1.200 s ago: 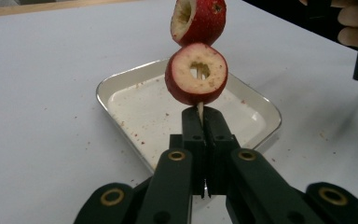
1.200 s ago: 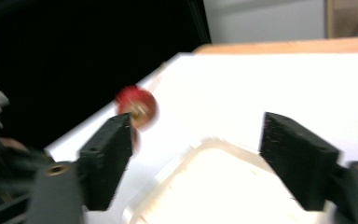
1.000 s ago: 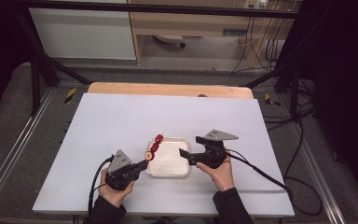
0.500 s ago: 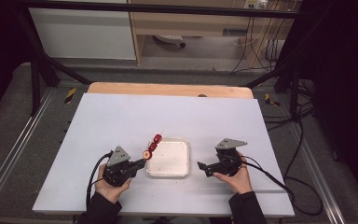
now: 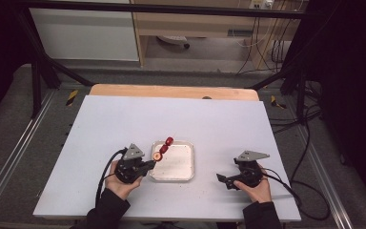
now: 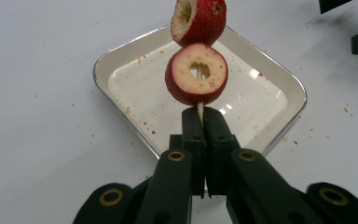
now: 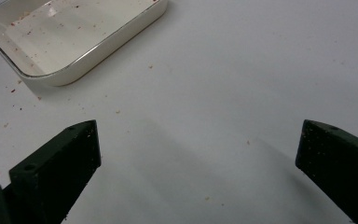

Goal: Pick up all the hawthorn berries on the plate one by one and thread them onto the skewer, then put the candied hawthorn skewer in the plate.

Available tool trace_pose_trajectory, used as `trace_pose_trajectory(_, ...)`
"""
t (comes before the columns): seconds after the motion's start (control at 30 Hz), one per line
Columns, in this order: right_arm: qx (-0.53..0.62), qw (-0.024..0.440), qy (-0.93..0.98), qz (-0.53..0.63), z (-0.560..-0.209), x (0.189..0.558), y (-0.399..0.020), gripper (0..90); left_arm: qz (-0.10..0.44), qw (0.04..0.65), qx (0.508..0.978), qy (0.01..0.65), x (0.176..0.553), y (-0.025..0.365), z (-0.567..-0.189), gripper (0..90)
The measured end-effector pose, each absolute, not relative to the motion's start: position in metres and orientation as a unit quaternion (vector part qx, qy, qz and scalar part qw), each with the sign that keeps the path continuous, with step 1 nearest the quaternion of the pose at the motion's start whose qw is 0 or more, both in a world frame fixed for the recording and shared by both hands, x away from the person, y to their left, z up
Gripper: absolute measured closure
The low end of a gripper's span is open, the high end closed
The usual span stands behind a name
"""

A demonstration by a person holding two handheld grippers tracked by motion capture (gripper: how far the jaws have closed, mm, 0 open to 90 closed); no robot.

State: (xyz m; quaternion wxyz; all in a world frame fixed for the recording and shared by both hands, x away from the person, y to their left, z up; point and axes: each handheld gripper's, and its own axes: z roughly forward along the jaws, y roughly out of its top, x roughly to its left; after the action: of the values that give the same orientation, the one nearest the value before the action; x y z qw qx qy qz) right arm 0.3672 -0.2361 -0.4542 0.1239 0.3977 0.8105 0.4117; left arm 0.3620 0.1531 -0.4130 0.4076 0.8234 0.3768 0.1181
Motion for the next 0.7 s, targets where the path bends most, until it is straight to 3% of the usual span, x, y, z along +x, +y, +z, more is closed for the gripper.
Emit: trace_pose_trajectory(0.7,0.405,0.115,0.802,0.423,-0.456,0.36,-0.244,1.1,0.099,0.313,0.86,0.391,0.376,0.118,-0.429,88.0)
